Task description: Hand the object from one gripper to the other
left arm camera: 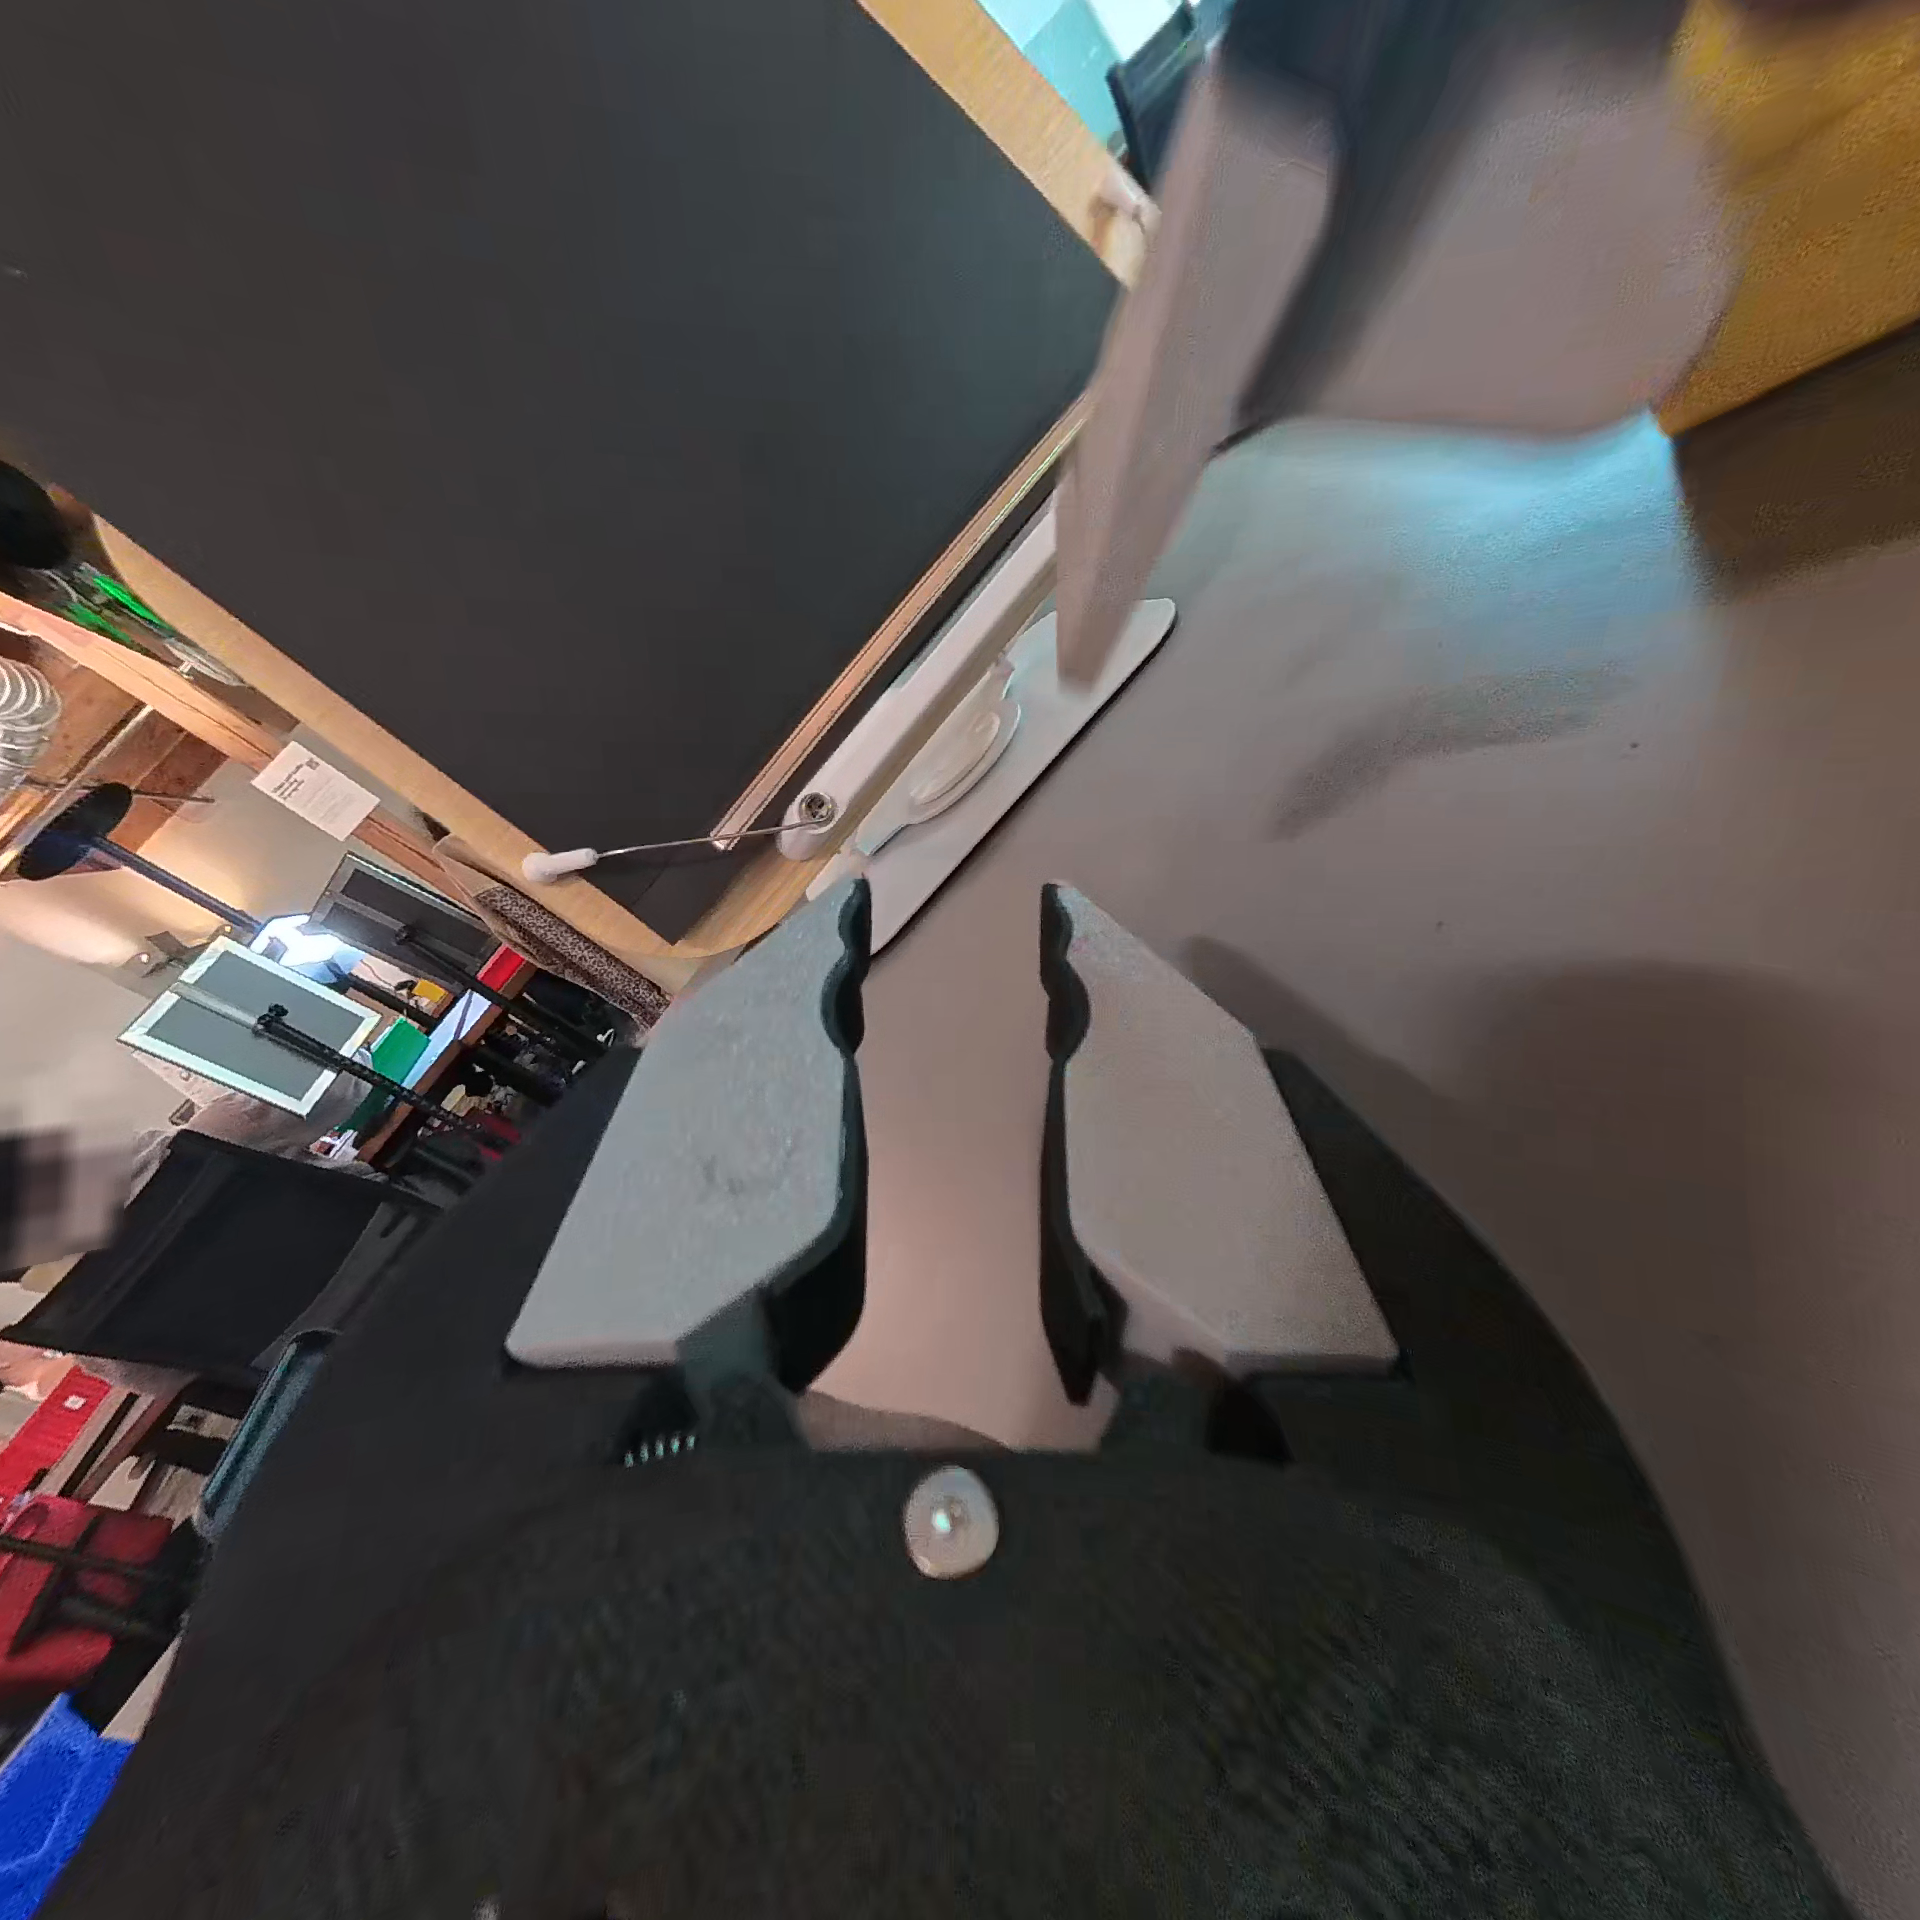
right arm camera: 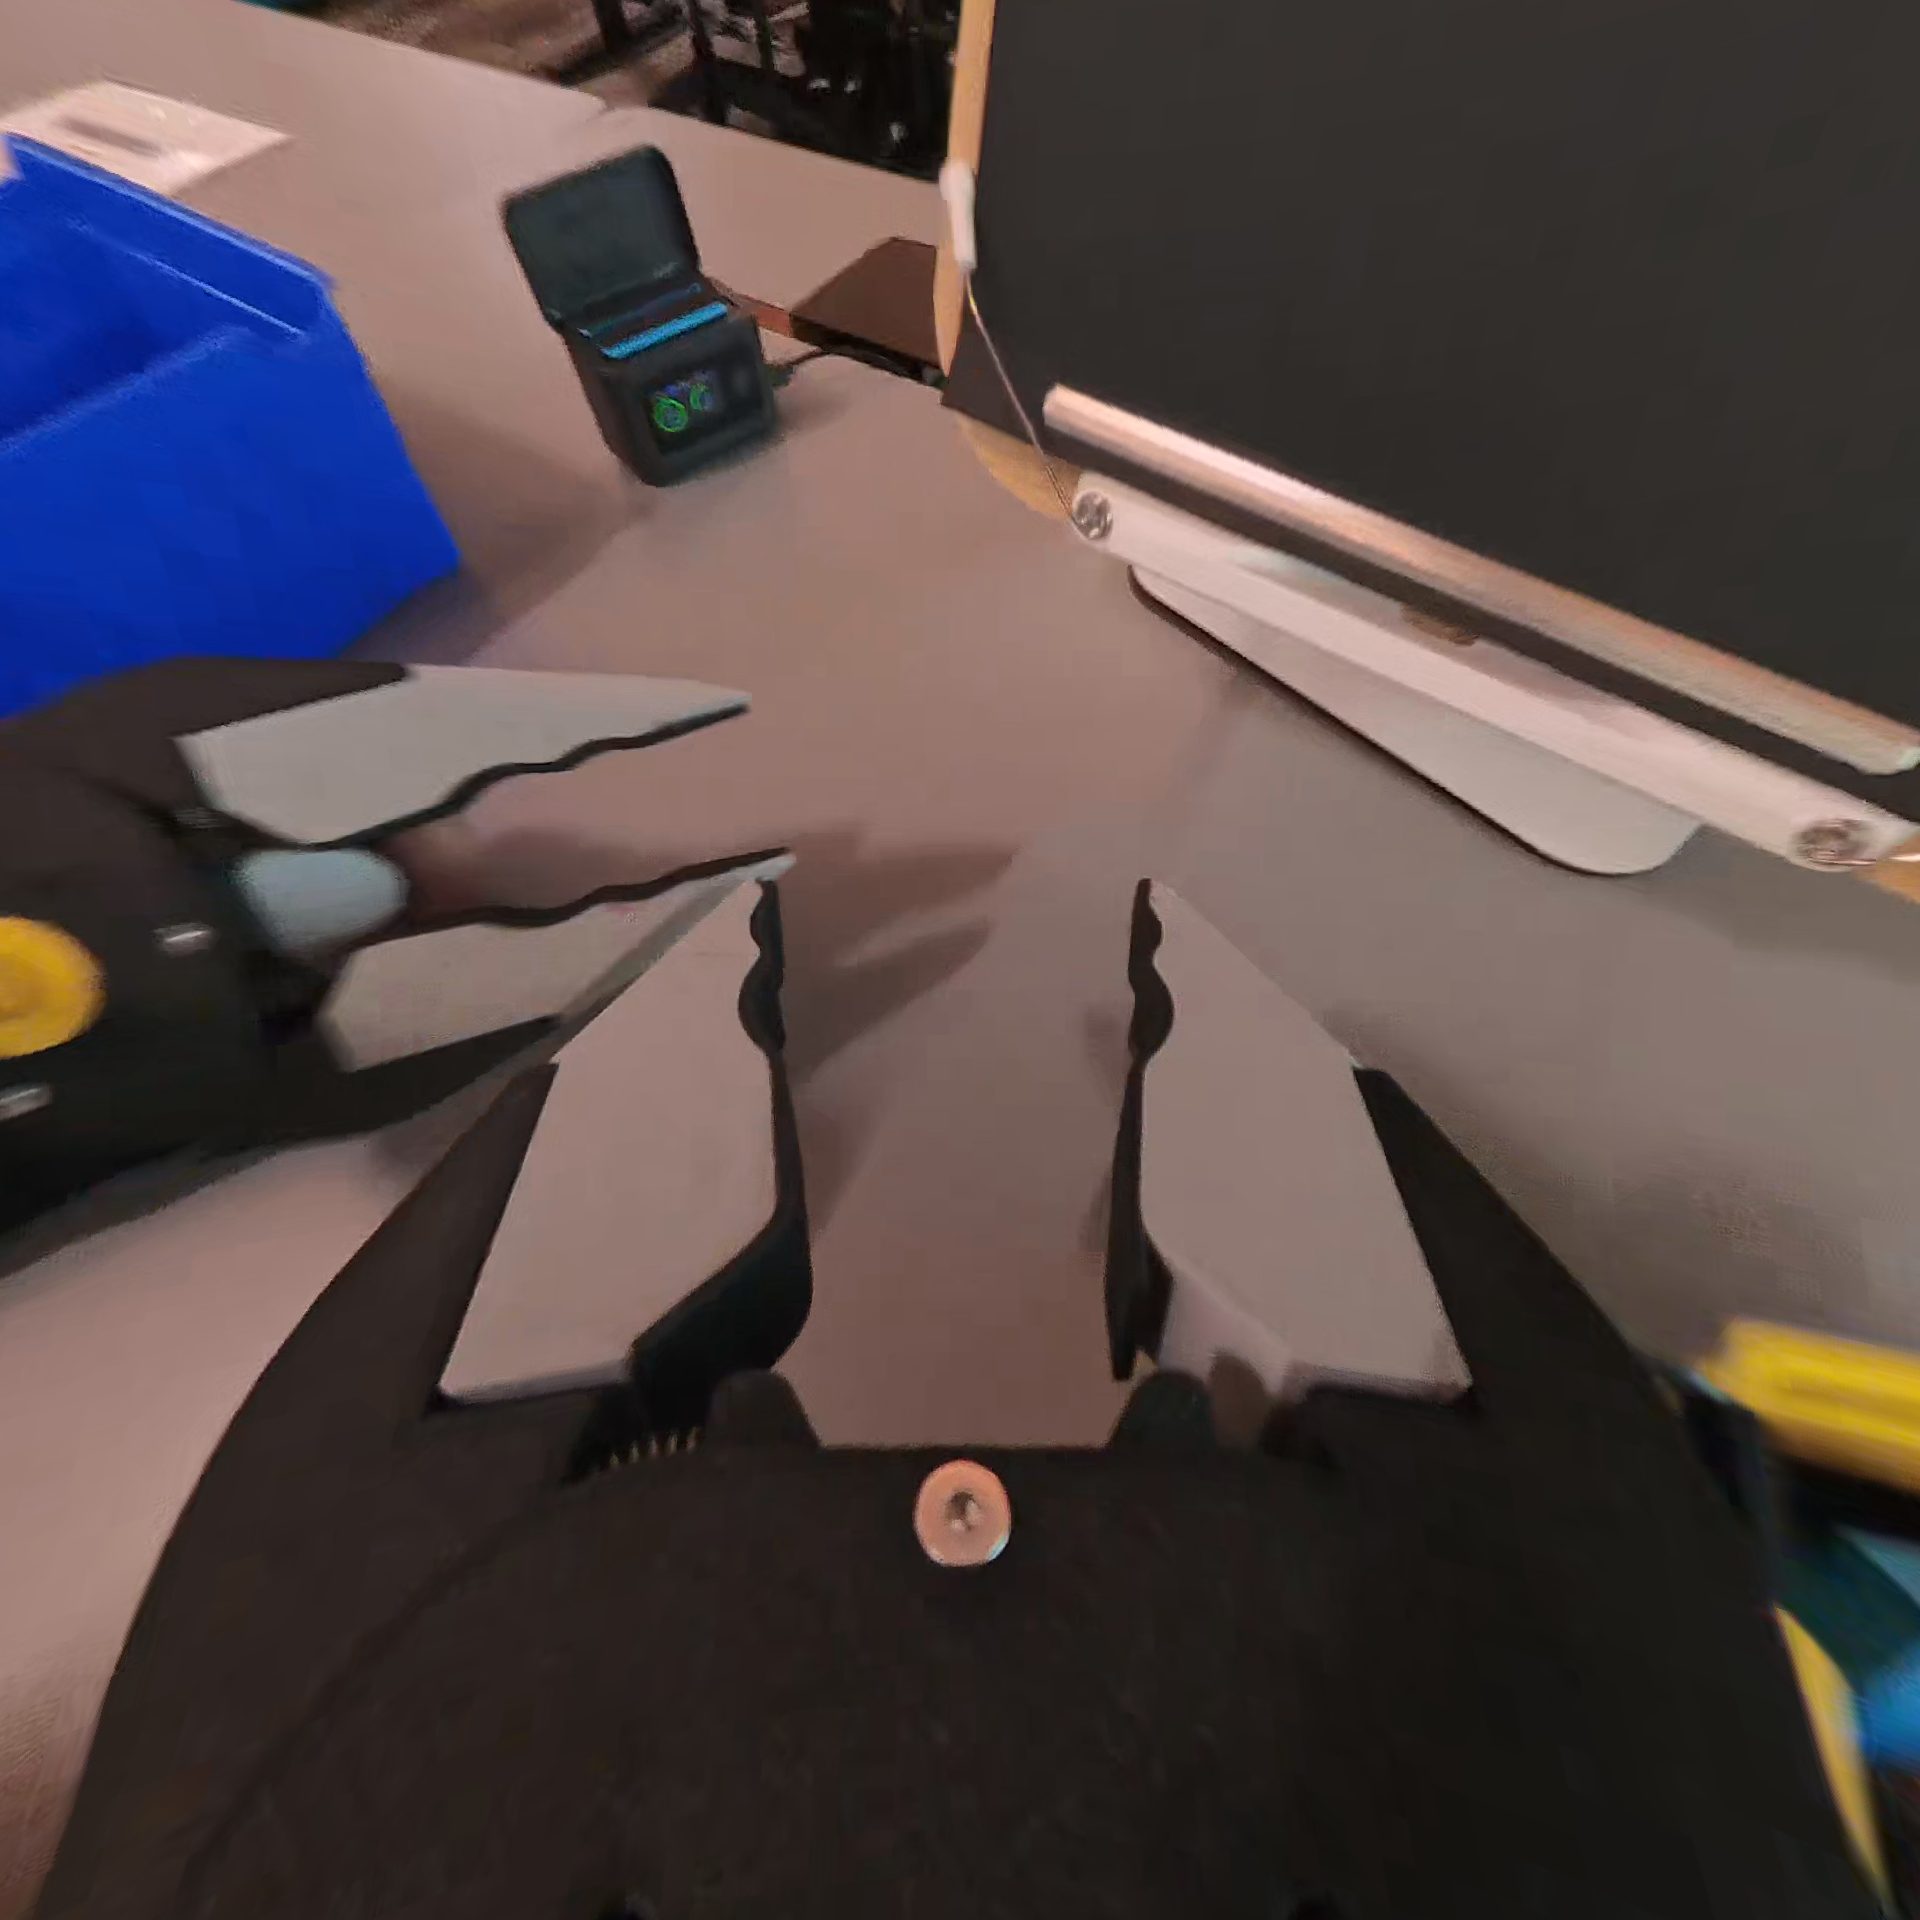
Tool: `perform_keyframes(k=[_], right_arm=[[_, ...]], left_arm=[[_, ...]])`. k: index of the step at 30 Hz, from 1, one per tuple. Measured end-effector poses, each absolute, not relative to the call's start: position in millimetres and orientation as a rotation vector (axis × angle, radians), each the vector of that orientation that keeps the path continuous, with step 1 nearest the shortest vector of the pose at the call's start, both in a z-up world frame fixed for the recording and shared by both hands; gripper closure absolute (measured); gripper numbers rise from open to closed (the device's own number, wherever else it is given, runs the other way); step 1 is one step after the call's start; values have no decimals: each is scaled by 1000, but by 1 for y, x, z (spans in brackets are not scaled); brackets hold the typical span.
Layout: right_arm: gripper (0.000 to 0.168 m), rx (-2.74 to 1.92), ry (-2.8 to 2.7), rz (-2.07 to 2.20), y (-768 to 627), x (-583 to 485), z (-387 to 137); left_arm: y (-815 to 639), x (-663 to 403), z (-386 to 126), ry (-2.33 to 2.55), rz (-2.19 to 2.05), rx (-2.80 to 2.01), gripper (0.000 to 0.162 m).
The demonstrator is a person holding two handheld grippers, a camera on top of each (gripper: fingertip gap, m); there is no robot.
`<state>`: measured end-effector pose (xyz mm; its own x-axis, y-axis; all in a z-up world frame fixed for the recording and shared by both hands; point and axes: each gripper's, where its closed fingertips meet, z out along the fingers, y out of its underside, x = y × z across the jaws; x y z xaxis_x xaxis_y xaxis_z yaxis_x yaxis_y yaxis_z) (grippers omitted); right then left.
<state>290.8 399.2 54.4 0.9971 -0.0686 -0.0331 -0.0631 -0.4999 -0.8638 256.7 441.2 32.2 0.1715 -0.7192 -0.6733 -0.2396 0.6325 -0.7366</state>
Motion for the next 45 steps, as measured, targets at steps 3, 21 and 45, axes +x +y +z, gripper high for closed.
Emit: perform_keyframes(k=[3, 21, 45], right_arm=[[108, -2055, 111, -56, 430, 304, 16], [108, -2217, -107, -128, 432, 292, -35], [108, -2241, -85, -88, 427, 291, -39]], left_arm=[[447, 254, 34, 1380, -378, -899, 132], [368, 157, 122, 1542, -866, -1229, 138], [653, 53, -50, 1562, -464, -2114, 133]])
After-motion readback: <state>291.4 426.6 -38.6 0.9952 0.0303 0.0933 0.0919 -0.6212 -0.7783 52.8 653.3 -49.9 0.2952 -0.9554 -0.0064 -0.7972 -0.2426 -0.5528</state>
